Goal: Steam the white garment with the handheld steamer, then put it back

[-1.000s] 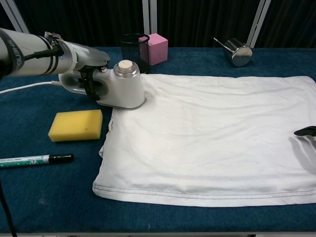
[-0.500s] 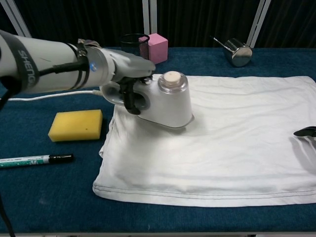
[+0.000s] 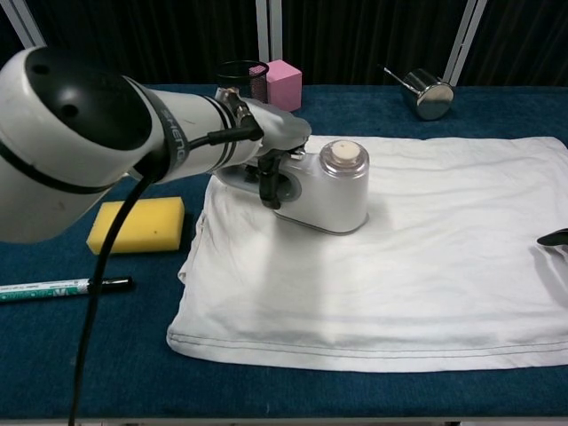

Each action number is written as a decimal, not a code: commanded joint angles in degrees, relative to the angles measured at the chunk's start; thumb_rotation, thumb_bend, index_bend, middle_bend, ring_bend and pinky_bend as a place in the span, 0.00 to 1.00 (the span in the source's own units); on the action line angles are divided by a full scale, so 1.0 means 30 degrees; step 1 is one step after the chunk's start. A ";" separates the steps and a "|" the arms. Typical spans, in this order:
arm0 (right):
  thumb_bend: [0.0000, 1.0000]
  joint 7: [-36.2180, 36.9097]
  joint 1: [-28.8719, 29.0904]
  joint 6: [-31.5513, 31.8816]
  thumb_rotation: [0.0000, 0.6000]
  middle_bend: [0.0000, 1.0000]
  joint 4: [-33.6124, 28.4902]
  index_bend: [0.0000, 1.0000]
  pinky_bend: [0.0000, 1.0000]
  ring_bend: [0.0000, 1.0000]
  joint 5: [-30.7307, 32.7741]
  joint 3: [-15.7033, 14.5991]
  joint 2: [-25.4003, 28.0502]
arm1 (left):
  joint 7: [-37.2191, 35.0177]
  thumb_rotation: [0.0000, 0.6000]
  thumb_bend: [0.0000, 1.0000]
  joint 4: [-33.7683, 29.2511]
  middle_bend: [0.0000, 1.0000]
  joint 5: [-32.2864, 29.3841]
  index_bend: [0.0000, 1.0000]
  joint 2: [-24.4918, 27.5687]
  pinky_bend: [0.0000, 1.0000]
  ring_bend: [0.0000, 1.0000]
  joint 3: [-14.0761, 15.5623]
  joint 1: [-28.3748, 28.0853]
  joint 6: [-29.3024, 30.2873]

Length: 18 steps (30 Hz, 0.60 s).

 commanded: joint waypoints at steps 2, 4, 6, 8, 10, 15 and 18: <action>1.00 0.0057 0.0015 -0.0027 1.00 0.11 0.0039 0.07 0.21 0.08 0.0014 0.0032 -0.0025 | 0.0560 1.00 0.39 0.1311 0.89 -0.1552 0.85 -0.0011 0.59 0.77 -0.0152 0.0424 -0.0114; 1.00 0.0034 0.0040 -0.0053 1.00 0.11 0.0029 0.07 0.21 0.08 0.0016 0.0050 -0.0041 | 0.0610 1.00 0.39 0.1858 0.89 -0.2099 0.85 0.0031 0.59 0.77 -0.0281 0.0673 -0.0314; 1.00 -0.0006 0.0060 -0.0066 1.00 0.11 0.0011 0.07 0.21 0.08 0.0029 0.0077 -0.0048 | 0.0475 1.00 0.39 0.2387 0.89 -0.2463 0.85 0.0190 0.59 0.77 -0.0468 0.1043 -0.0566; 1.00 -0.0030 0.0064 -0.0085 1.00 0.11 0.0004 0.07 0.21 0.08 0.0090 0.0104 -0.0035 | 0.0129 1.00 0.39 0.2761 0.89 -0.2589 0.85 0.0457 0.59 0.77 -0.0644 0.1525 -0.0841; 1.00 -0.0037 0.0059 -0.0117 1.00 0.11 0.0027 0.07 0.21 0.08 0.0178 0.0129 -0.0023 | -0.0171 1.00 0.39 0.2976 0.89 -0.2534 0.85 0.0800 0.59 0.77 -0.0650 0.2044 -0.1058; 1.00 -0.0044 0.0056 -0.0160 1.00 0.11 0.0051 0.07 0.21 0.08 0.0231 0.0133 -0.0030 | -0.0469 1.00 0.39 0.3061 0.89 -0.2298 0.85 0.1769 0.59 0.77 -0.0332 0.3147 -0.1261; 1.00 -0.0001 0.0034 -0.0051 1.00 0.11 0.0014 0.07 0.21 0.08 0.0136 0.0127 0.0011 | -0.0988 1.00 0.39 0.2389 0.89 -0.1619 0.85 0.2819 0.59 0.77 -0.0247 0.3877 -0.1450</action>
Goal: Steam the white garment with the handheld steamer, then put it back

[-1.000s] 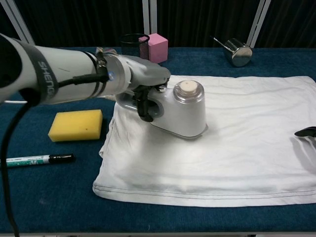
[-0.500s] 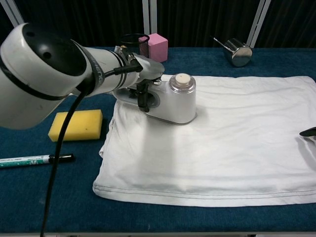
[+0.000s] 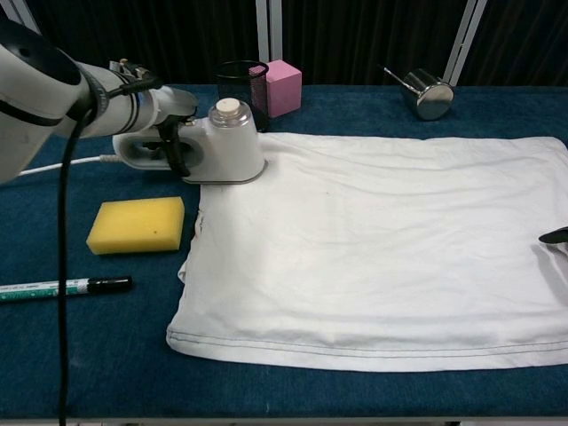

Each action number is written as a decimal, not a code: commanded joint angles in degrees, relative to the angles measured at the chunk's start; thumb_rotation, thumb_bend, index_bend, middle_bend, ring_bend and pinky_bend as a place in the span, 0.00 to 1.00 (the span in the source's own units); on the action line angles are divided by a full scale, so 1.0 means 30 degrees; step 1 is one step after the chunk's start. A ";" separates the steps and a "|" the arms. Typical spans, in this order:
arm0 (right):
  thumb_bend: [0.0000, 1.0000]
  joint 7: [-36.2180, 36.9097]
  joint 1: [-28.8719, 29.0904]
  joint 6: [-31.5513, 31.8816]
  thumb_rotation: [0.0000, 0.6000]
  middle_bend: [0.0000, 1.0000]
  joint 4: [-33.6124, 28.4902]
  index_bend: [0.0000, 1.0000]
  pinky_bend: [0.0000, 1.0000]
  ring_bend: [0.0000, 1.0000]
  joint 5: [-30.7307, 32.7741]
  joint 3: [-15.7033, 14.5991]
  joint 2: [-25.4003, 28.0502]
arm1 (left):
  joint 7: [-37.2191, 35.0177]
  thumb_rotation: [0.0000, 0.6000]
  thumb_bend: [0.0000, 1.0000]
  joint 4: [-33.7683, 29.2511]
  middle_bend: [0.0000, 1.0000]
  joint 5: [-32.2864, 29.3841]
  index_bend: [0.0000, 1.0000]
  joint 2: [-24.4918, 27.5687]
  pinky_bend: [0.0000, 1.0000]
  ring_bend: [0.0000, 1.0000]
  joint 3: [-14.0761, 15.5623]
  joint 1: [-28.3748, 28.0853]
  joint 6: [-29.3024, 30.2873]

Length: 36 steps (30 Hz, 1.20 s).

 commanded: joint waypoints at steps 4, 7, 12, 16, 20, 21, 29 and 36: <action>1.00 0.0125 -0.0103 0.0425 1.00 0.11 -0.0152 0.07 0.21 0.08 -0.0280 0.0002 0.0182 | -0.2178 1.00 0.39 -0.2645 0.88 0.3108 0.85 0.2807 0.59 0.77 0.0381 0.1963 -0.0112; 1.00 0.0246 -0.0207 0.0874 1.00 0.11 -0.0302 0.07 0.21 0.08 -0.0501 0.0059 0.0334 | -0.3273 1.00 0.39 -0.3782 0.88 0.4387 0.84 0.4037 0.58 0.76 0.0682 0.2944 -0.0031; 1.00 0.0468 -0.0392 0.1584 1.00 0.11 -0.0498 0.06 0.21 0.08 -0.0832 0.0147 0.0552 | -0.4681 1.00 0.39 -0.4324 0.86 0.5730 0.83 0.5064 0.56 0.74 0.1227 0.4172 -0.0356; 1.00 0.0574 -0.0544 0.2037 1.00 0.11 -0.0634 0.06 0.21 0.08 -0.0940 0.0230 0.0728 | -0.5208 1.00 0.38 -0.3835 0.83 0.6124 0.81 0.5082 0.54 0.72 0.1658 0.4679 -0.0773; 1.00 0.0577 -0.0739 0.2508 1.00 0.11 -0.0794 0.06 0.21 0.08 -0.1083 0.0261 0.0891 | -0.5653 1.00 0.36 -0.3017 0.77 0.6125 0.76 0.4844 0.52 0.66 0.1849 0.4982 -0.1250; 1.00 0.0568 -0.0775 0.2586 1.00 0.11 -0.0817 0.06 0.21 0.08 -0.1118 0.0258 0.0915 | -0.5740 1.00 0.33 -0.2853 0.73 0.6188 0.74 0.4765 0.50 0.63 0.1864 0.5034 -0.1261; 0.91 0.0493 -0.0952 0.3014 1.00 0.11 -0.1026 0.05 0.21 0.08 -0.1229 0.0356 0.1134 | -0.5935 1.00 0.11 -0.2538 0.34 0.7364 0.37 0.4503 0.30 0.26 0.2221 0.5433 -0.0830; 0.91 0.0607 -0.1010 0.3199 1.00 0.11 -0.1091 0.05 0.21 0.08 -0.1282 0.0460 0.1259 | -0.5717 1.00 0.04 -0.3927 0.05 0.8027 0.07 0.5364 0.11 0.03 0.2581 0.5718 -0.0503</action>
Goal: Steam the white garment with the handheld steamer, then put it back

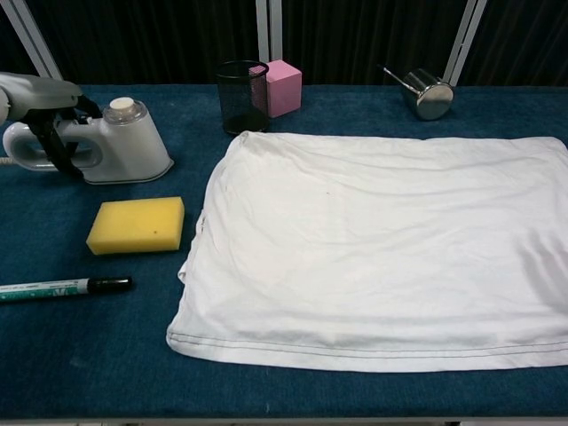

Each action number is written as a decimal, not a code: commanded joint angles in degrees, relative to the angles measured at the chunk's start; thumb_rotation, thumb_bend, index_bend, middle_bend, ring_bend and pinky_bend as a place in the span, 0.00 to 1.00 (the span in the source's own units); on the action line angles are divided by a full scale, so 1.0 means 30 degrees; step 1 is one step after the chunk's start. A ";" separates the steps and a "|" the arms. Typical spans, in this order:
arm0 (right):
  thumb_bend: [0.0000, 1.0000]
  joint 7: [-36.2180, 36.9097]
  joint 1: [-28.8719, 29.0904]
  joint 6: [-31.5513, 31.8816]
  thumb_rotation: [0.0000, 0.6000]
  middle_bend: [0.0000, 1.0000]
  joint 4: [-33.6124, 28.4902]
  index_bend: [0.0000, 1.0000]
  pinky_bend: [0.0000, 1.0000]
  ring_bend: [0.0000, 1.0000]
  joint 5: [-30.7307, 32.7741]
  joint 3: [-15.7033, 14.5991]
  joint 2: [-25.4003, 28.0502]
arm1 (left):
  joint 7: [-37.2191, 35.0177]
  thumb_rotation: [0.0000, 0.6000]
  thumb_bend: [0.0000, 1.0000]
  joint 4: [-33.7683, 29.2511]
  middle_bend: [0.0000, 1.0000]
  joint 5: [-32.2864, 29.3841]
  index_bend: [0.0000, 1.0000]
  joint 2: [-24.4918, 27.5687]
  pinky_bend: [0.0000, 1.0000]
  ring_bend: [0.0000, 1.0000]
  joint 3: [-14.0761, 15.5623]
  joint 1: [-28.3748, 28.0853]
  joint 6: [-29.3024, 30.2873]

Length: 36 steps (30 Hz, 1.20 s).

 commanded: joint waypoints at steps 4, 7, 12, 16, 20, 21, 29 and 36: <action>0.91 0.0174 -0.0054 0.0143 1.00 0.11 0.0020 0.05 0.21 0.08 -0.0058 0.0065 0.0086 | -0.0581 1.00 0.01 -0.1569 0.00 0.1478 0.00 0.1050 0.02 0.00 0.0157 0.0676 0.0902; 0.91 0.0323 -0.0104 0.0309 1.00 0.11 -0.0023 0.05 0.21 0.08 -0.0018 0.0162 0.0293 | -0.1799 1.00 0.01 -0.2695 0.00 0.3255 0.00 0.1863 0.00 0.00 0.0074 0.1489 0.1804; 0.67 0.0723 -0.0311 0.1237 1.00 0.11 -0.0354 0.03 0.21 0.08 0.0204 0.0721 0.1285 | -0.5955 1.00 0.01 -0.4763 0.00 0.7980 0.00 0.4027 0.00 0.00 -0.0061 0.4029 0.3978; 0.20 0.1501 -0.0490 0.1976 1.00 0.11 -0.0972 0.00 0.19 0.07 0.0644 0.1337 0.2671 | -0.9951 1.00 0.01 -0.3897 0.00 1.1852 0.00 0.4932 0.00 0.00 0.0272 0.6635 0.6523; 0.11 0.1477 -0.0685 0.2189 1.00 0.07 -0.1570 0.00 0.11 0.01 0.1369 0.1719 0.4035 | -1.2894 1.00 0.01 -0.2812 0.00 1.4179 0.02 0.5575 0.00 0.00 0.1160 0.9062 0.8432; 0.11 0.1481 -0.0770 0.2370 1.00 0.04 -0.1621 0.00 0.08 0.00 0.1427 0.1796 0.4234 | -1.3389 1.00 0.00 -0.2535 0.00 1.4595 0.02 0.5633 0.00 0.00 0.1394 0.9616 0.8875; 0.10 0.1978 -0.1902 0.4242 1.00 0.00 -0.1261 0.00 0.02 0.00 0.1212 0.1910 0.4551 | -1.5346 1.00 0.00 -0.0098 0.00 1.7347 0.06 0.4875 0.00 0.00 0.3314 1.4181 1.2634; 0.10 0.2261 -0.2644 0.5108 1.00 0.00 -0.1439 0.00 0.02 0.00 0.0406 0.1489 0.4325 | -1.5636 1.00 0.00 0.0130 0.00 1.8450 0.06 0.4222 0.00 0.00 0.4095 1.6568 1.3771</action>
